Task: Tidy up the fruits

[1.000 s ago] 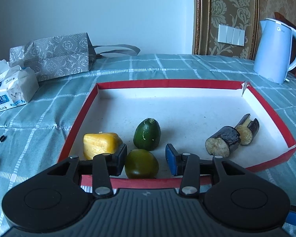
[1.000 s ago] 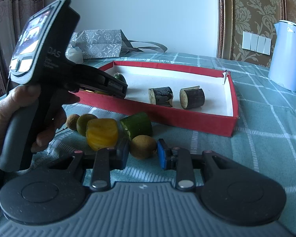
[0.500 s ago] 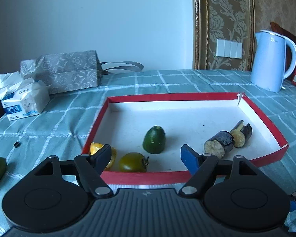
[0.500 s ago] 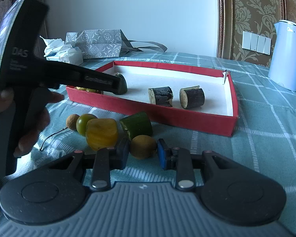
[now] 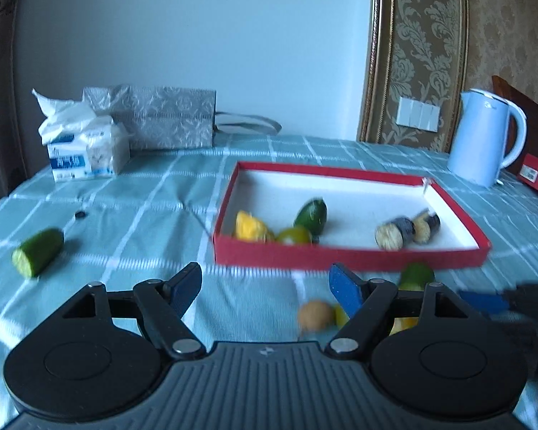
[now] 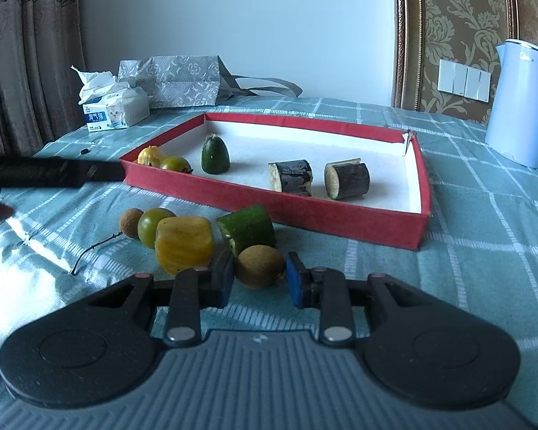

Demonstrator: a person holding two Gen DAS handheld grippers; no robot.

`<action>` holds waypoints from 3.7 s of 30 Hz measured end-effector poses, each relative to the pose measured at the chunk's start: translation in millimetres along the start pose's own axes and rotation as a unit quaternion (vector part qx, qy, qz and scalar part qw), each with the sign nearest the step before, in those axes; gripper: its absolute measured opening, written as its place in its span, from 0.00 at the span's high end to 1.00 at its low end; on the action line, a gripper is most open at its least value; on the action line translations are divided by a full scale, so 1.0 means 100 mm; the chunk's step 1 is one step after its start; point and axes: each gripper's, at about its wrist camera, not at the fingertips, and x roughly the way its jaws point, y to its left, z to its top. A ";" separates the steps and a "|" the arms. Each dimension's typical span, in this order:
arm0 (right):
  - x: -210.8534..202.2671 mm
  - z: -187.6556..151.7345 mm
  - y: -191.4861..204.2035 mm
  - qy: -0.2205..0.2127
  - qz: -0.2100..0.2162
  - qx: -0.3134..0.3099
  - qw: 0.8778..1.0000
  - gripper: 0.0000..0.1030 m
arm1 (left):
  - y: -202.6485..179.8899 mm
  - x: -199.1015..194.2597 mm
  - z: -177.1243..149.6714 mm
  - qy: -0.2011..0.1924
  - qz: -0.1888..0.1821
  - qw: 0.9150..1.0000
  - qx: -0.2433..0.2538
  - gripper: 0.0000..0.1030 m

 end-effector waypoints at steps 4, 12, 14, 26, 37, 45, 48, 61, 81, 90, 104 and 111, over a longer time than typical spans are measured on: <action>0.00 0.00 -0.01 0.000 -0.002 0.003 1.000 0.72 | -0.01 -0.03 -0.17 0.020 -0.019 1.000 0.008 0.24; -0.04 0.00 -0.03 -0.012 -0.020 0.008 1.000 0.72 | -0.10 -0.03 -0.33 0.037 -0.043 0.998 0.027 0.24; -0.06 0.00 -0.04 -0.016 -0.025 0.008 1.000 0.72 | -0.11 -0.03 -0.34 0.039 -0.046 0.998 0.032 0.24; -0.05 0.44 -0.34 -0.042 -0.100 0.018 0.994 0.72 | -0.13 0.03 -0.34 0.055 -0.051 0.997 0.034 0.24; 0.55 0.63 -0.51 0.022 -0.134 0.020 0.990 0.72 | -0.12 0.06 -0.34 0.057 -0.052 0.996 0.034 0.20; 0.61 0.57 -0.59 0.017 -0.159 0.041 0.986 0.57 | -0.12 0.06 -0.34 0.057 -0.051 0.996 0.034 0.19; 0.49 0.55 -0.58 -0.004 -0.165 0.043 0.985 0.56 | -0.12 0.05 -0.34 0.057 -0.052 0.996 0.034 0.19; -0.05 0.19 -0.25 -0.048 -0.064 0.006 0.997 0.56 | -0.11 0.05 -0.35 0.056 -0.053 0.997 0.028 0.18; 0.09 0.19 -0.13 -0.018 -0.014 -0.022 1.000 0.57 | -0.11 0.04 -0.35 0.055 -0.053 0.997 0.026 0.17; 0.12 0.18 -0.03 -0.005 0.029 -0.050 0.998 0.57 | -0.10 0.04 -0.35 0.055 -0.054 0.997 0.025 0.17; 0.35 0.24 0.03 0.011 0.042 -0.069 0.997 0.70 | -0.11 0.04 -0.35 0.055 -0.054 0.997 0.025 0.16; 0.13 0.12 0.05 -0.005 -0.003 -0.067 0.998 0.72 | -0.14 0.01 -0.36 0.055 -0.051 0.997 0.027 0.16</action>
